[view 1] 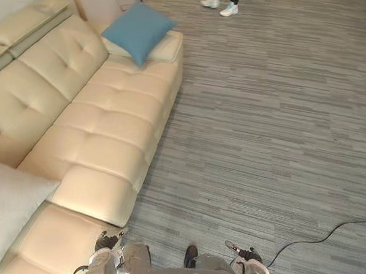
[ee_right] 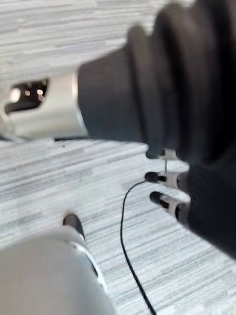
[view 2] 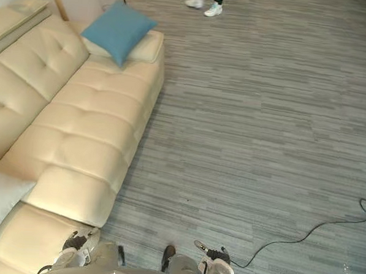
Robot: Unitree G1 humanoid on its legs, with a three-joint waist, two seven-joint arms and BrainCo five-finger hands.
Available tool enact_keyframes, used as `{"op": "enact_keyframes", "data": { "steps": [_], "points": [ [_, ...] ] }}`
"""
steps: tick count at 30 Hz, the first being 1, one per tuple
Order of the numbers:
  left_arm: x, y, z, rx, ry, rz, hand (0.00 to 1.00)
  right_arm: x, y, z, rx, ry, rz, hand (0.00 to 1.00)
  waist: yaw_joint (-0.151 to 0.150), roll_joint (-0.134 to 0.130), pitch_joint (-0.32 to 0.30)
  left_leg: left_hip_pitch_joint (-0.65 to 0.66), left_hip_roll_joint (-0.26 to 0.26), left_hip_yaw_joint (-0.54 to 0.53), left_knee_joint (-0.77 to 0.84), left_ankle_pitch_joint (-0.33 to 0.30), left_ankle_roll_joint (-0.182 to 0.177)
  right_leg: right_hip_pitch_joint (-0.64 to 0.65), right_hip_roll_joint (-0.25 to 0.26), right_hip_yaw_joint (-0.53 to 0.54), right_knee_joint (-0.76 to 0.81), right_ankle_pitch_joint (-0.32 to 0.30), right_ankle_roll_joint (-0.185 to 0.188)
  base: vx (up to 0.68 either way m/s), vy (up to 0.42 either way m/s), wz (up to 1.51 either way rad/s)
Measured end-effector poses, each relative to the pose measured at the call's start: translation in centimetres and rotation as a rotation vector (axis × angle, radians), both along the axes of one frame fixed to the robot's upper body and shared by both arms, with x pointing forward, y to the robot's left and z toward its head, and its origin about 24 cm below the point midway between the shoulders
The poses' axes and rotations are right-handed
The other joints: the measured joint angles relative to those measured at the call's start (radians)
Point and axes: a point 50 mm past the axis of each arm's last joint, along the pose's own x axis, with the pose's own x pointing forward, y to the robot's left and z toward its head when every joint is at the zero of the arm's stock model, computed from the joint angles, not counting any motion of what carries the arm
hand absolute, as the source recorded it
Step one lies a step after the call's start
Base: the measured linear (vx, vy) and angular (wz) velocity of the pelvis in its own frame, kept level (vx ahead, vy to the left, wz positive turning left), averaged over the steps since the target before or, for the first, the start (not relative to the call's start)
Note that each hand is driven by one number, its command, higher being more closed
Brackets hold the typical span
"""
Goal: Pick up cushions and gather them together orderly.
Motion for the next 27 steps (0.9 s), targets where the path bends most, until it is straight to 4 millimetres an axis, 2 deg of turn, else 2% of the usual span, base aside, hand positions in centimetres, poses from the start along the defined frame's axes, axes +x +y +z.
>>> {"op": "enact_keyframes", "data": {
  "steps": [2,3,4,5,6,7,8,9,10,11,12,13,15,16,17,18,20,21,22,23,24,26,27],
  "points": [
    [0.1,0.0,0.1,0.002,-0.006,-0.008,0.00,0.1,0.1,0.0,0.003,-0.002,0.001,0.00,0.003,0.000,0.000,-0.014,-0.023,-0.002,-0.115,0.000,0.000,0.006,-0.004,0.023,-0.014,-0.002,0.003,0.23,0.161,-0.79],
    [0.2,-0.1,0.2,0.005,-0.012,-0.012,0.00,0.2,0.2,0.0,0.007,-0.004,0.001,0.00,0.002,0.000,0.000,-0.033,-0.060,-0.015,-0.355,0.035,0.001,0.031,-0.018,0.052,-0.043,-0.010,0.016,0.33,0.221,-0.63],
    [0.1,-0.1,0.2,0.005,-0.012,-0.013,0.00,0.2,0.2,0.0,0.008,-0.003,0.000,0.00,0.003,0.000,-0.001,-0.040,-0.072,-0.032,-0.412,0.055,0.000,0.038,-0.020,0.064,-0.052,-0.012,0.021,0.36,0.239,-0.70],
    [0.3,-0.1,0.2,0.004,-0.018,-0.012,0.00,0.3,0.3,0.0,0.010,-0.005,0.000,0.00,0.011,-0.002,-0.002,-0.049,-0.089,-0.060,-0.490,0.113,-0.005,0.049,-0.027,0.086,-0.059,-0.023,0.038,0.21,0.143,-0.45],
    [0.3,-0.2,0.2,0.006,-0.018,-0.013,0.00,0.2,0.4,0.0,0.013,-0.002,-0.004,0.00,0.021,-0.006,-0.009,-0.045,-0.096,-0.072,-0.498,0.144,-0.007,0.046,-0.032,0.102,-0.059,-0.030,0.049,0.41,0.298,-0.81],
    [-0.1,-0.1,0.1,0.010,-0.004,-0.019,0.00,-0.1,0.6,-0.2,0.022,0.010,-0.006,0.00,0.035,-0.017,-0.038,-0.050,-0.133,-0.097,-0.488,0.193,0.050,0.045,-0.043,0.153,-0.054,-0.055,0.081,0.34,0.249,-0.68],
    [-0.2,0.0,0.1,0.013,-0.002,-0.019,0.00,-0.1,0.9,-0.3,0.029,0.011,-0.005,0.00,0.037,-0.014,-0.051,-0.060,-0.144,-0.095,-0.472,0.180,0.071,0.044,-0.053,0.165,-0.039,-0.070,0.092,0.56,0.385,-0.65],
    [-0.3,0.4,0.1,0.021,0.001,-0.012,0.00,-0.8,1.7,-0.6,0.052,0.026,-0.009,0.00,0.034,-0.054,-0.068,-0.049,-0.170,-0.068,-0.462,0.147,0.092,0.026,-0.079,0.182,0.014,-0.100,0.144,0.39,0.245,-0.28],
    [-0.4,0.9,0.1,0.033,0.003,-0.005,0.00,-0.9,2.4,-0.7,0.067,0.023,-0.007,0.00,0.034,-0.082,-0.076,-0.028,-0.194,-0.049,-0.462,0.126,0.101,0.006,-0.107,0.195,0.103,-0.133,0.187,0.49,0.300,-0.23],
    [-0.4,1.0,0.1,0.039,0.005,-0.010,0.00,-0.9,2.7,-0.6,0.072,0.014,-0.008,0.00,0.034,-0.094,-0.080,0.001,-0.206,-0.031,-0.456,0.106,0.127,-0.019,-0.124,0.197,0.238,-0.148,0.231,0.49,0.247,-0.31],
    [-0.3,1.1,0.2,0.050,0.009,-0.024,0.00,-0.9,2.8,-0.6,0.074,0.005,0.001,0.00,0.041,-0.100,-0.075,0.072,-0.222,-0.023,-0.459,0.073,0.143,-0.064,-0.124,0.208,0.452,-0.102,0.325,0.59,0.262,-0.32],
    [-0.3,1.1,0.1,0.062,0.022,-0.055,0.00,-0.5,2.7,-0.4,0.070,-0.012,0.005,0.00,0.036,-0.097,-0.067,0.160,-0.232,-0.024,-0.482,0.050,0.151,-0.101,-0.128,0.198,0.675,-0.033,0.368,0.58,0.234,-0.21],
    [-0.6,0.7,0.0,0.060,0.041,-0.079,0.00,-0.2,2.5,-0.1,0.058,-0.033,0.007,0.00,0.018,-0.079,-0.059,0.290,-0.238,-0.033,-0.539,0.043,0.150,-0.146,-0.167,0.087,0.873,-0.022,0.341,0.48,0.146,0.10],
    [-0.4,0.6,0.0,0.058,0.036,-0.083,0.00,-0.1,2.6,0.0,0.060,-0.039,0.008,0.00,0.013,-0.086,-0.055,0.344,-0.238,-0.036,-0.559,0.043,0.149,-0.178,-0.185,0.031,0.896,-0.033,0.297,0.58,0.128,0.08],
    [0.1,0.4,0.1,0.059,0.030,-0.090,0.00,0.1,2.7,0.1,0.063,-0.049,0.000,0.00,0.011,-0.088,-0.056,0.390,-0.230,-0.058,-0.590,0.030,0.128,-0.229,-0.193,-0.035,0.861,-0.083,0.211,0.42,0.058,-0.01],
    [0.2,0.4,0.1,0.058,0.030,-0.090,0.00,0.2,2.7,0.1,0.062,-0.054,0.000,0.00,0.009,-0.087,-0.056,0.406,-0.226,-0.063,-0.604,0.026,0.127,-0.253,-0.191,-0.058,0.832,-0.100,0.190,0.51,0.035,-0.04],
    [0.2,0.1,-0.1,0.047,0.044,-0.097,0.00,1.3,2.1,0.6,0.047,-0.094,-0.015,0.00,-0.014,-0.062,-0.033,0.481,-0.191,-0.089,-0.659,0.012,0.133,-0.309,-0.155,-0.148,0.607,-0.130,0.127,0.45,-0.010,-0.02],
    [0.3,-0.1,-0.2,0.047,0.049,-0.107,0.00,1.5,1.6,0.8,0.037,-0.103,-0.027,0.00,-0.031,-0.056,-0.028,0.511,-0.173,-0.099,-0.672,0.010,0.130,-0.351,-0.114,-0.162,0.356,-0.070,0.107,0.46,-0.024,0.12],
    [0.6,-0.2,-0.1,0.046,0.044,-0.112,0.00,1.4,1.5,0.8,0.036,-0.102,-0.031,0.00,-0.034,-0.056,-0.026,0.519,-0.170,-0.113,-0.672,0.010,0.130,-0.359,-0.105,-0.160,0.257,-0.029,0.112,0.47,-0.038,0.39],
    [0.9,-0.4,-0.1,0.043,0.043,-0.127,0.00,1.1,1.4,0.7,0.035,-0.092,-0.042,0.00,-0.043,-0.060,-0.023,0.538,-0.169,-0.144,-0.672,0.010,0.130,-0.362,-0.100,-0.148,0.077,0.048,0.123,0.53,-0.114,0.86],
    [0.8,-0.8,-0.2,0.043,0.050,-0.149,0.00,0.1,1.1,0.4,0.034,-0.068,-0.068,0.00,-0.056,-0.066,-0.017,0.573,-0.175,-0.199,-0.671,-0.004,0.106,-0.365,-0.110,-0.105,-0.053,0.121,0.130,0.56,-0.140,0.96],
    [0.5,-0.9,-0.3,0.038,0.056,-0.145,0.00,-0.7,0.9,0.3,0.038,-0.059,-0.101,0.00,-0.061,-0.074,-0.021,0.612,-0.175,-0.234,-0.664,-0.017,0.086,-0.369,-0.123,-0.085,-0.046,0.139,0.109,0.58,-0.184,0.83],
    [0.1,-0.6,-0.4,0.044,0.066,-0.140,0.00,-1.5,0.9,0.0,0.039,-0.038,-0.103,0.00,-0.077,-0.080,-0.031,0.630,-0.171,-0.284,-0.599,-0.034,0.061,-0.365,-0.137,-0.085,0.013,0.232,0.067,0.73,-0.280,0.89]
  ]
}}
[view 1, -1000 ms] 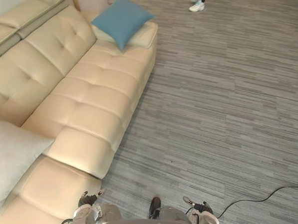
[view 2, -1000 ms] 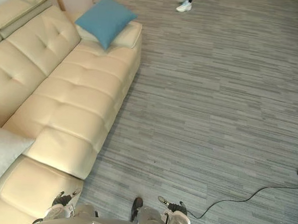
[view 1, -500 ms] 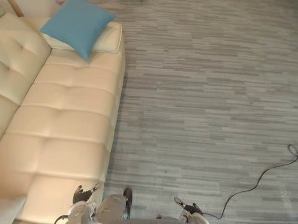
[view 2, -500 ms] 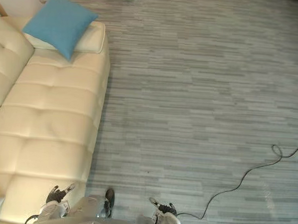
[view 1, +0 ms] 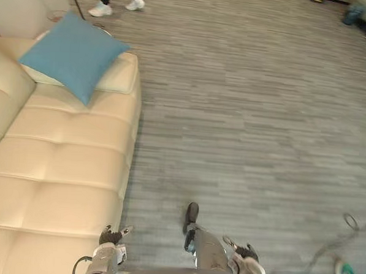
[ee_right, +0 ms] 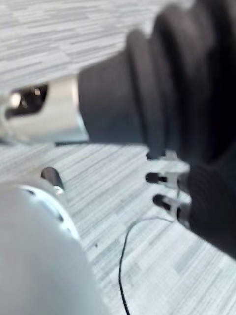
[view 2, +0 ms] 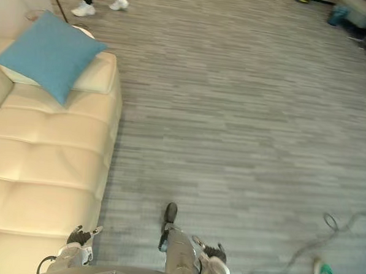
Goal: Pick up cushions and gather them together orderly.
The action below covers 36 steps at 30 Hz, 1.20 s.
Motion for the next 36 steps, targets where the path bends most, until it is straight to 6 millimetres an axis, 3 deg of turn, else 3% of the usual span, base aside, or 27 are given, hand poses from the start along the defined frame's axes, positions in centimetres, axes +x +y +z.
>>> {"op": "enact_keyframes", "data": {
  "steps": [1,2,3,4,6,8,10,12,13,14,16,17,19,20,21,22,23,24,26,29,30,31,32,33,34,35,36],
  "points": [
    [-0.4,-0.2,-0.1,-0.012,0.008,0.017,0.00,0.1,-0.2,0.1,-0.009,-0.002,0.007,0.00,-0.002,0.026,-0.011,-0.031,0.029,-0.018,0.121,0.001,-0.006,0.014,0.006,-0.031,0.048,0.066,-0.012,0.73,-0.293,0.73],
    [-0.8,-0.7,-0.3,-0.030,0.018,0.039,0.00,0.5,-0.8,0.4,-0.031,-0.013,0.017,0.00,0.004,0.057,-0.019,-0.066,0.058,-0.016,0.219,0.016,-0.030,0.027,0.032,-0.053,0.069,0.039,-0.018,0.88,-0.321,0.10],
    [-1.5,-1.0,-0.5,-0.051,0.039,0.069,0.00,1.4,-1.5,0.8,-0.055,-0.031,0.042,0.00,0.012,0.113,-0.018,-0.194,0.092,-0.008,0.504,0.214,-0.079,0.083,0.094,-0.068,0.062,-0.017,-0.039,0.76,-0.240,-0.25],
    [-1.7,-0.8,-0.5,-0.051,0.040,0.087,0.00,1.7,-1.4,0.8,-0.060,-0.036,0.057,0.00,0.016,0.118,-0.012,-0.244,0.104,0.001,0.596,0.322,-0.107,0.113,0.107,-0.059,0.042,-0.031,-0.044,0.92,-0.264,-0.33],
    [-1.3,-0.2,-0.3,-0.033,0.023,0.107,0.00,1.9,-1.3,0.8,-0.061,-0.034,0.071,0.00,0.033,0.123,0.008,-0.375,0.162,0.092,0.833,0.274,-0.082,0.233,0.147,-0.041,-0.034,-0.055,-0.063,0.66,-0.173,-0.28],
    [-0.4,0.1,0.2,-0.019,-0.027,0.095,0.00,1.6,-0.4,0.4,-0.035,-0.004,0.091,0.00,0.070,0.094,0.031,-0.486,0.178,0.191,0.926,0.156,-0.060,0.418,0.154,0.001,-0.132,-0.086,-0.067,0.63,-0.133,-0.37],
    [0.1,0.1,0.5,-0.010,-0.050,0.068,0.00,2.1,0.3,0.2,-0.021,0.002,0.113,0.00,0.083,0.091,0.029,-0.595,0.172,0.235,0.848,0.085,-0.051,0.510,0.148,0.030,-0.192,-0.108,-0.050,0.53,-0.029,-0.41],
    [0.4,0.0,0.7,-0.014,-0.067,0.066,0.00,3.0,0.9,0.4,-0.001,-0.022,0.102,0.00,0.081,0.093,0.032,-0.670,0.148,0.273,0.587,0.047,-0.039,0.580,0.121,0.041,-0.227,-0.140,-0.023,0.64,0.105,-0.24],
    [0.4,-0.3,0.7,-0.016,-0.068,0.050,0.00,2.6,0.8,0.3,0.001,-0.015,0.088,0.00,0.082,0.094,0.028,-0.663,0.104,0.277,0.255,0.097,-0.043,0.626,0.095,0.044,-0.246,-0.180,0.000,0.47,0.128,0.00],
    [0.3,-0.4,0.6,-0.017,-0.067,0.045,0.00,2.4,0.7,0.2,0.002,-0.011,0.082,0.00,0.083,0.099,0.025,-0.664,0.096,0.265,0.161,0.127,-0.049,0.638,0.093,0.046,-0.249,-0.193,0.003,0.38,0.125,0.04],
    [0.4,-0.4,0.7,-0.018,-0.071,0.045,0.00,1.9,0.7,0.0,0.007,0.014,0.074,0.00,0.106,0.090,0.014,-0.659,0.073,0.255,0.106,0.276,-0.022,0.668,0.077,0.059,-0.248,-0.246,0.019,0.43,0.185,-0.08],
    [0.3,0.0,0.7,-0.005,-0.070,0.047,0.00,1.7,1.3,-0.3,0.031,0.030,0.077,0.00,0.107,0.054,-0.013,-0.654,0.022,0.258,0.118,0.262,0.043,0.684,0.032,0.063,-0.230,-0.284,0.028,0.70,0.249,0.03],
    [0.2,0.5,0.7,0.006,-0.067,0.050,0.00,1.4,1.4,-0.4,0.033,0.038,0.079,0.00,0.106,0.028,-0.025,-0.653,-0.002,0.261,0.171,0.210,0.079,0.678,0.004,0.083,-0.165,-0.285,0.030,0.65,0.217,0.11],
    [0.1,0.6,0.6,0.008,-0.061,0.052,0.00,1.2,1.3,-0.4,0.030,0.044,0.081,0.00,0.118,0.016,-0.039,-0.633,-0.014,0.269,0.194,0.158,0.090,0.640,-0.016,0.112,-0.034,-0.306,0.064,0.64,0.265,-0.08],
    [0.3,0.7,0.7,0.014,-0.063,0.049,0.00,1.3,1.3,-0.4,0.029,0.042,0.083,0.00,0.125,0.004,-0.032,-0.586,-0.027,0.277,0.195,0.117,0.099,0.564,-0.034,0.140,0.202,-0.315,0.107,0.52,0.221,-0.13],
    [0.4,0.8,0.7,0.018,-0.063,0.048,0.00,1.3,1.4,-0.4,0.029,0.040,0.085,0.00,0.127,-0.001,-0.025,-0.557,-0.033,0.281,0.191,0.100,0.100,0.509,-0.041,0.158,0.333,-0.291,0.138,0.51,0.187,-0.09],
    [0.3,1.1,0.7,0.028,-0.058,0.047,0.00,1.2,1.6,-0.5,0.036,0.042,0.099,0.00,0.120,-0.003,-0.011,-0.471,-0.040,0.277,0.189,0.066,0.095,0.384,-0.052,0.192,0.679,-0.206,0.192,0.42,0.128,0.11],
    [-0.1,1.2,0.5,0.027,-0.039,0.043,0.00,1.2,1.5,-0.3,0.025,0.031,0.113,0.00,0.106,-0.004,-0.011,-0.405,-0.049,0.251,0.170,0.058,0.090,0.324,-0.060,0.180,0.834,-0.196,0.196,0.60,0.159,0.39],
    [-0.4,1.1,0.3,0.027,-0.017,0.016,0.00,1.2,1.0,-0.1,0.006,0.017,0.112,0.00,0.076,0.006,-0.006,-0.295,-0.051,0.192,0.111,0.058,0.090,0.252,-0.079,0.098,0.927,-0.201,0.187,0.47,0.070,0.80],
    [-0.2,1.1,0.4,0.021,-0.021,0.030,0.00,1.1,1.1,-0.1,0.007,0.012,0.102,0.00,0.076,-0.011,-0.010,-0.212,-0.049,0.115,0.034,0.044,0.094,0.146,-0.092,0.040,0.840,-0.237,0.150,0.40,-0.022,0.90],
    [0.0,1.3,0.4,0.016,-0.025,0.056,0.00,1.0,0.5,0.0,0.005,0.005,0.058,0.00,0.077,-0.007,-0.006,-0.177,-0.036,0.024,0.021,0.019,0.100,0.111,-0.029,0.063,0.622,-0.270,0.127,0.53,-0.152,1.05],
    [-0.1,1.3,0.4,0.013,-0.023,0.065,0.00,1.1,0.4,0.0,0.004,0.003,0.054,0.00,0.073,-0.003,-0.007,-0.174,-0.028,-0.005,0.024,0.009,0.102,0.114,-0.002,0.091,0.529,-0.269,0.128,0.52,-0.183,1.53],
    [0.0,1.2,0.3,0.010,-0.023,0.075,0.00,0.6,0.2,-0.1,0.005,0.010,0.035,0.00,0.065,0.001,-0.008,-0.178,-0.017,-0.071,0.032,-0.009,0.097,0.127,0.049,0.162,0.346,-0.259,0.133,0.32,-0.165,1.28],
    [-0.2,1.2,0.2,0.006,-0.017,0.081,0.00,0.3,0.2,-0.2,0.006,0.020,0.031,0.00,0.056,0.001,-0.007,-0.182,-0.016,-0.108,0.041,-0.019,0.093,0.132,0.064,0.202,0.256,-0.245,0.138,0.33,-0.209,1.96],
    [0.0,1.1,0.2,-0.001,-0.016,0.089,0.00,-0.8,0.3,-0.5,0.019,0.043,0.003,0.00,0.047,0.003,-0.006,-0.179,-0.020,-0.190,0.064,-0.056,0.075,0.155,0.066,0.242,0.106,-0.177,0.142,0.43,-0.311,1.88],
    [-0.8,1.3,0.0,-0.003,0.003,0.120,0.00,-1.4,0.1,-0.6,0.020,0.054,-0.013,0.00,0.049,0.003,-0.005,-0.146,-0.018,-0.239,0.076,-0.089,0.064,0.176,0.060,0.244,0.092,-0.085,0.112,0.44,-0.340,1.68],
    [-1.3,0.9,-0.3,-0.016,0.024,0.131,0.00,-1.2,-0.6,-0.4,0.003,0.051,-0.010,0.00,0.049,0.031,-0.006,-0.128,0.005,-0.255,0.085,-0.097,0.059,0.190,0.065,0.210,0.126,-0.116,0.103,0.53,-0.409,1.33]
  ]
}}
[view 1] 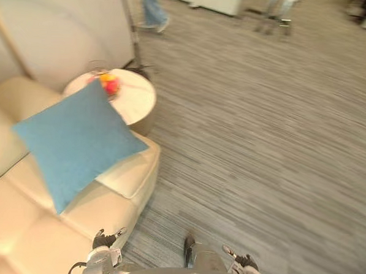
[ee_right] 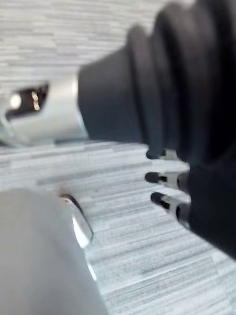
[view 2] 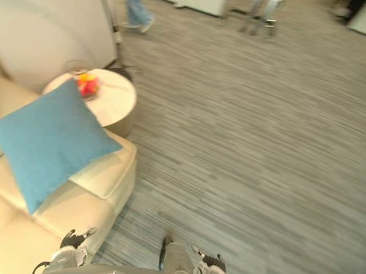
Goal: Pick up cushions and gather them together orderly.
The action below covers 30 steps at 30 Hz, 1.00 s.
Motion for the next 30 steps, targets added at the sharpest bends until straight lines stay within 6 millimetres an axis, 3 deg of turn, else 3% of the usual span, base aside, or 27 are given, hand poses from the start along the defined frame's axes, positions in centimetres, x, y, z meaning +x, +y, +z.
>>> {"op": "enact_keyframes", "data": {
  "steps": [1,2,3,5,7,9,10,11,13,14,16,19,21,23,24,26,27,28,29,30],
  "points": [
    [-1.1,-0.7,-0.3,-0.023,0.026,0.015,0.00,0.4,-0.5,0.2,-0.021,-0.006,0.021,0.00,0.007,0.027,-0.015,-0.036,0.018,-0.012,0.078,0.010,-0.018,0.017,-0.009,-0.069,0.037,-0.063,-0.026,0.44,-0.328,1.11],
    [-1.0,-0.9,-0.4,-0.030,0.025,0.018,0.00,0.7,-0.7,0.3,-0.028,-0.009,0.032,0.00,0.008,0.038,-0.018,-0.059,0.021,-0.008,0.122,0.023,-0.042,0.029,-0.020,-0.103,0.048,-0.081,-0.039,0.50,-0.360,1.47],
    [-0.8,-1.0,-0.3,-0.034,0.019,0.014,0.00,1.1,-0.9,0.4,-0.037,-0.014,0.047,0.00,0.004,0.050,-0.022,-0.108,0.018,0.006,0.217,0.055,-0.100,0.055,-0.031,-0.153,0.041,-0.096,-0.062,0.32,-0.225,1.09],
    [-0.4,-0.8,-0.2,-0.029,0.007,0.028,0.00,1.7,-0.6,0.5,-0.040,-0.022,0.072,0.00,0.013,0.049,-0.013,-0.227,0.031,0.081,0.422,0.118,-0.157,0.144,-0.043,-0.213,-0.031,-0.101,-0.074,0.37,-0.244,1.14],
    [0.1,-0.7,0.0,-0.024,-0.013,0.024,0.00,1.8,0.0,0.4,-0.028,-0.022,0.073,0.00,0.021,0.035,-0.001,-0.265,0.087,0.209,0.459,0.095,-0.155,0.233,-0.054,-0.279,-0.086,-0.103,-0.077,0.24,-0.166,1.05],
    [0.5,-0.6,0.4,-0.010,-0.045,0.005,0.00,1.7,0.2,0.4,-0.022,-0.020,0.067,0.00,0.023,0.027,0.002,-0.315,0.144,0.403,0.336,0.095,-0.151,0.329,-0.091,-0.388,-0.149,-0.103,-0.076,0.15,-0.092,1.15],
    [0.5,-0.7,0.4,-0.010,-0.048,-0.001,0.00,1.7,0.2,0.4,-0.021,-0.020,0.066,0.00,0.021,0.029,0.001,-0.325,0.154,0.444,0.283,0.117,-0.146,0.344,-0.095,-0.420,-0.161,-0.103,-0.075,0.12,0.027,1.28],
    [0.8,-1.1,0.5,-0.012,-0.052,-0.025,0.00,1.6,0.1,0.3,-0.020,-0.017,0.061,0.00,0.008,0.040,-0.005,-0.369,0.172,0.539,0.132,0.232,-0.123,0.368,-0.094,-0.493,-0.190,-0.100,-0.054,0.13,0.057,1.37],
    [1.0,-0.7,0.5,0.002,-0.047,-0.053,0.00,1.6,0.3,0.2,-0.010,-0.012,0.052,0.00,0.006,0.023,-0.006,-0.351,0.143,0.589,0.042,0.248,-0.099,0.375,-0.115,-0.529,-0.207,-0.095,-0.036,0.16,0.124,1.15],
    [1.0,0.3,0.5,0.027,-0.042,-0.060,0.00,1.5,1.2,-0.1,0.017,-0.001,0.053,0.00,0.020,-0.020,-0.005,-0.333,0.099,0.571,-0.032,0.290,-0.090,0.374,-0.141,-0.540,-0.220,-0.087,-0.024,0.15,0.156,0.59],
    [1.0,0.8,0.5,0.041,-0.037,-0.065,0.00,1.4,1.9,-0.3,0.040,0.006,0.051,0.00,0.026,-0.047,-0.006,-0.308,0.071,0.565,-0.071,0.302,-0.081,0.381,-0.164,-0.539,-0.211,-0.085,-0.023,0.09,0.120,0.25],
    [0.4,0.8,0.2,0.035,-0.009,-0.066,0.00,1.6,2.2,-0.2,0.046,-0.002,0.058,0.00,0.016,-0.049,-0.006,-0.218,0.044,0.562,-0.134,0.312,-0.065,0.365,-0.228,-0.534,-0.031,-0.081,-0.016,0.05,0.155,0.08],
    [0.2,0.8,0.1,0.034,-0.001,-0.068,0.00,1.9,1.9,0.0,0.031,-0.009,0.080,0.00,0.011,-0.036,0.002,-0.187,0.033,0.522,-0.153,0.294,-0.052,0.251,-0.285,-0.442,0.261,-0.023,-0.031,-0.02,0.106,0.34],
    [0.2,1.0,0.1,0.038,0.000,-0.067,0.00,2.1,1.9,0.0,0.032,-0.017,0.085,0.00,0.000,-0.042,0.003,-0.170,0.036,0.481,-0.151,0.291,-0.049,0.192,-0.264,-0.337,0.354,-0.066,-0.023,0.04,0.027,0.60],
    [0.2,1.0,0.2,0.039,-0.001,-0.065,0.00,2.1,2.0,0.0,0.032,-0.016,0.090,0.00,0.002,-0.044,0.003,-0.163,0.038,0.461,-0.153,0.292,-0.049,0.174,-0.234,-0.277,0.356,-0.111,-0.008,0.01,-0.007,0.83],
    [0.1,1.1,0.1,0.039,0.000,-0.052,0.00,2.0,2.1,-0.1,0.032,-0.019,0.092,0.00,-0.001,-0.043,0.002,-0.157,0.036,0.417,-0.161,0.295,-0.052,0.174,-0.157,-0.166,0.191,-0.157,-0.005,0.02,-0.060,0.75],
    [0.0,1.2,0.1,0.038,0.001,-0.045,0.00,2.0,2.1,0.0,0.033,-0.020,0.092,0.00,-0.001,-0.044,-0.001,-0.159,0.034,0.408,-0.164,0.296,-0.056,0.180,-0.139,-0.143,0.133,-0.153,-0.008,0.05,-0.116,0.52],
    [-0.2,1.4,0.1,0.039,0.003,-0.021,0.00,1.8,2.4,-0.2,0.045,-0.013,0.088,0.00,0.000,-0.060,-0.011,-0.171,0.020,0.387,-0.165,0.298,-0.069,0.191,-0.110,-0.099,-0.033,-0.074,-0.040,0.05,-0.113,0.42],
    [-0.3,1.6,0.1,0.042,0.004,-0.011,0.00,1.6,2.7,-0.3,0.054,-0.005,0.083,0.00,-0.001,-0.073,-0.018,-0.176,0.009,0.377,-0.165,0.298,-0.074,0.192,-0.112,-0.100,-0.070,-0.053,-0.034,0.10,-0.190,0.43],
    [-0.4,1.6,0.0,0.037,0.010,0.000,0.00,1.4,2.8,-0.4,0.059,-0.002,0.077,0.00,0.001,-0.075,-0.025,-0.173,0.008,0.368,-0.167,0.298,-0.083,0.219,-0.118,-0.105,-0.103,-0.073,-0.012,0.14,-0.218,0.22]
  ]
}}
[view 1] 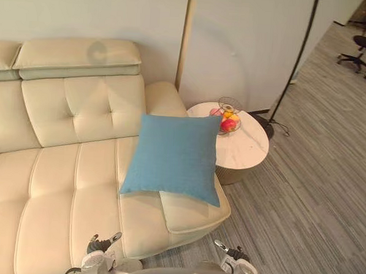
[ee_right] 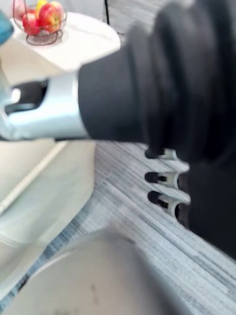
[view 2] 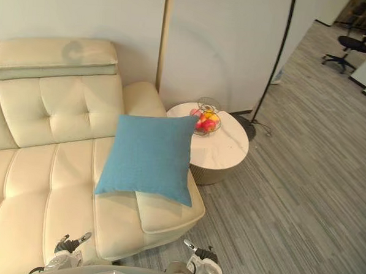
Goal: Pick up cushions and gather them together orderly.
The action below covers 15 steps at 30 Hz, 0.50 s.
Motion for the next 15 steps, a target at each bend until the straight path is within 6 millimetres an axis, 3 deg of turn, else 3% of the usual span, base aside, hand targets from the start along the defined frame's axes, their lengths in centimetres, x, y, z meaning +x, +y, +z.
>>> {"op": "enact_keyframes", "data": {
  "steps": [3,5,11,15],
  "points": [
    [-0.8,-1.4,-0.5,-0.044,0.031,0.020,0.00,-0.2,-1.2,0.2,-0.030,0.000,-0.012,0.00,-0.006,0.048,-0.027,0.015,0.038,-0.021,-0.041,0.018,-0.028,0.034,0.040,-0.034,-0.084,0.014,-0.006,0.13,-0.158,0.15],
    [-0.9,-1.8,-0.6,-0.054,0.037,0.020,0.00,-0.4,-1.5,0.1,-0.036,0.007,-0.013,0.00,-0.006,0.060,-0.033,0.035,0.053,-0.026,-0.065,0.025,-0.039,0.070,0.056,-0.052,-0.125,0.026,-0.012,0.08,-0.101,0.16],
    [-0.6,-0.8,-0.4,-0.023,0.023,0.018,0.00,-0.3,-2.1,0.8,-0.075,-0.030,-0.021,0.00,-0.006,0.036,-0.046,0.051,0.061,-0.030,-0.105,0.037,-0.042,0.113,0.068,-0.069,-0.198,0.051,-0.009,0.02,-0.025,0.04],
    [-0.3,0.8,0.1,0.035,0.014,0.014,0.00,2.2,-3.7,3.4,-0.162,-0.186,-0.025,0.00,-0.013,0.013,-0.041,0.048,0.053,-0.019,-0.107,0.037,-0.041,0.114,0.066,-0.049,-0.227,0.071,-0.004,-0.01,0.032,-0.11]
  ]
}}
